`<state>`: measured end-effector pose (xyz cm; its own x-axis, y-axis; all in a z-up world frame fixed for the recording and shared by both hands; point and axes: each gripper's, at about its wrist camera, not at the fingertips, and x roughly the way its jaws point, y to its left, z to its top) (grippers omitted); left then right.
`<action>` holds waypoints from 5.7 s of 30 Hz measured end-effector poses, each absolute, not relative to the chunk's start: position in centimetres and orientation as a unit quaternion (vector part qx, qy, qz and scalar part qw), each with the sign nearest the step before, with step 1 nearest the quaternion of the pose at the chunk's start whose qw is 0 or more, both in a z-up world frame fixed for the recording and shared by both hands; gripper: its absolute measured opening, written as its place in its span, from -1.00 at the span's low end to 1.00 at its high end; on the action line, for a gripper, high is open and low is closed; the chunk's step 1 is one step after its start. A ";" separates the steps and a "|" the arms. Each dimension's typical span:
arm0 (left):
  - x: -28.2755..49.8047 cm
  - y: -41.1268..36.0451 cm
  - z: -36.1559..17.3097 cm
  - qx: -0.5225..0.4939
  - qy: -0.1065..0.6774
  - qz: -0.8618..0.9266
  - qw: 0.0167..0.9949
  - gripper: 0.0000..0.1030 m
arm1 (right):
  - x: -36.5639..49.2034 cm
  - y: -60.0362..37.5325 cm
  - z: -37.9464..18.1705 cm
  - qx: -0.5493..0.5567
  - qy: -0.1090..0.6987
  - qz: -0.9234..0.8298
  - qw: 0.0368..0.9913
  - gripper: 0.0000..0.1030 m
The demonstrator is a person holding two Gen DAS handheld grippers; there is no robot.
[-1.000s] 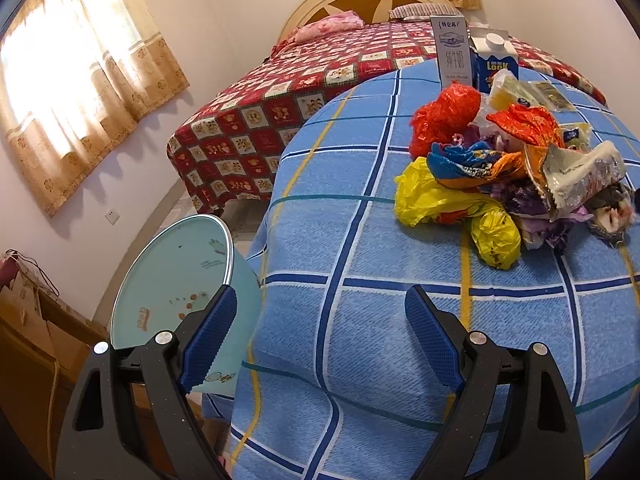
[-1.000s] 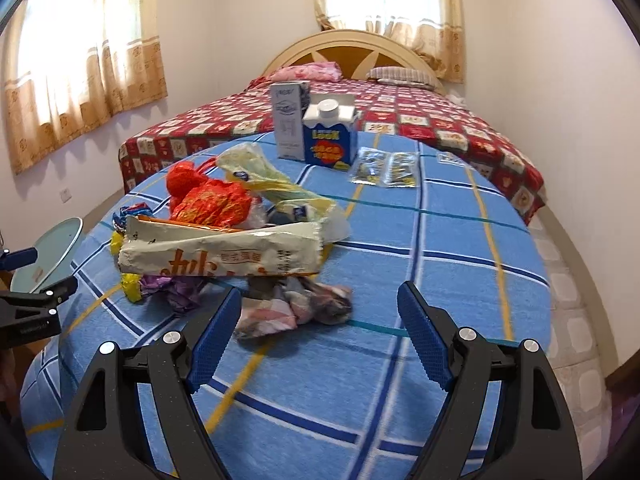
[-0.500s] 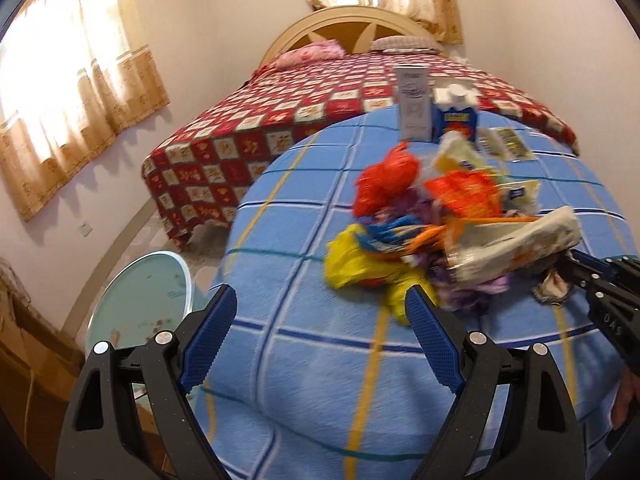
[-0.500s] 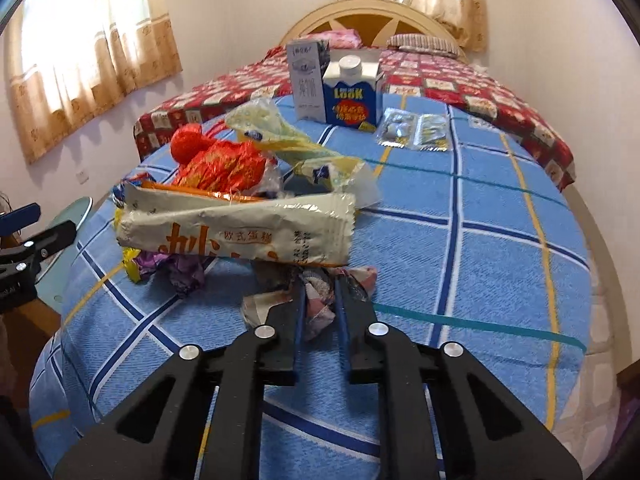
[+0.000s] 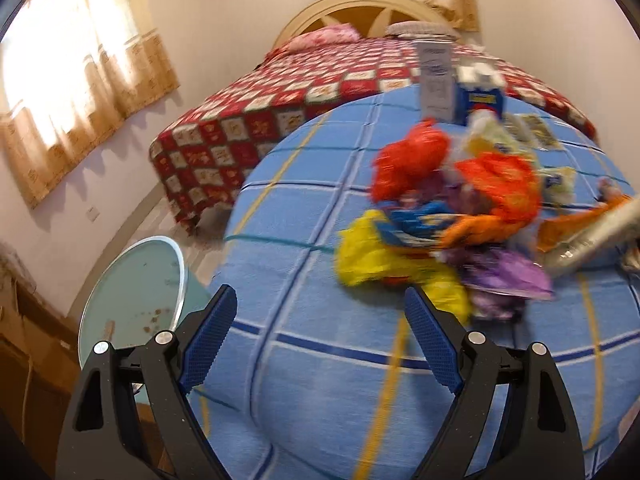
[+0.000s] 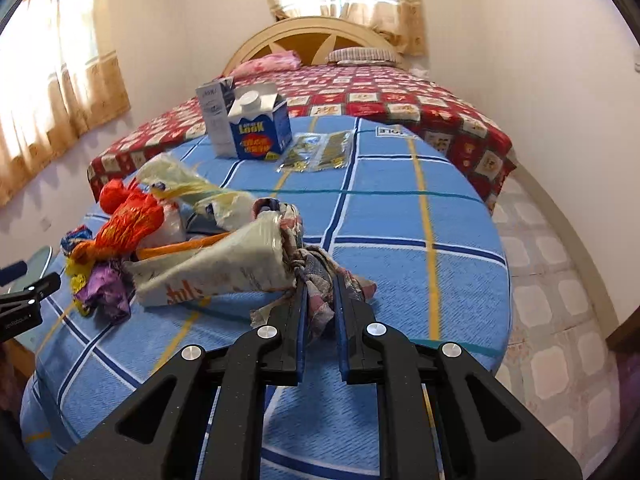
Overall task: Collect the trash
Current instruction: 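Grasp the patterned cloth rag with right tool while left tool closes on the pile, then grasp the yellow plastic bag with the left tool, then carry yellow bag and cloth rag over the blue bin and open both tools, then return both open tools to the remaining trash on the table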
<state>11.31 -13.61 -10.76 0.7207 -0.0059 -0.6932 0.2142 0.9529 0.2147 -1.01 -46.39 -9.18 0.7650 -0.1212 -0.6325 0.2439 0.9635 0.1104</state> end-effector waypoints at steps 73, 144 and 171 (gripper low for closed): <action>10.3 -17.5 -13.1 0.116 0.406 -0.175 0.890 -0.61 | -1.8 -42.2 -9.2 0.067 0.297 -0.059 0.951 -0.76; 13.5 11.1 -10.9 0.139 0.408 0.098 0.897 -0.60 | 12.6 -10.7 -6.1 -0.112 0.302 0.207 0.924 -0.75; 12.5 8.8 -11.0 0.121 0.404 0.068 0.904 0.40 | 9.7 -15.1 -5.4 -0.082 0.298 0.179 0.934 0.10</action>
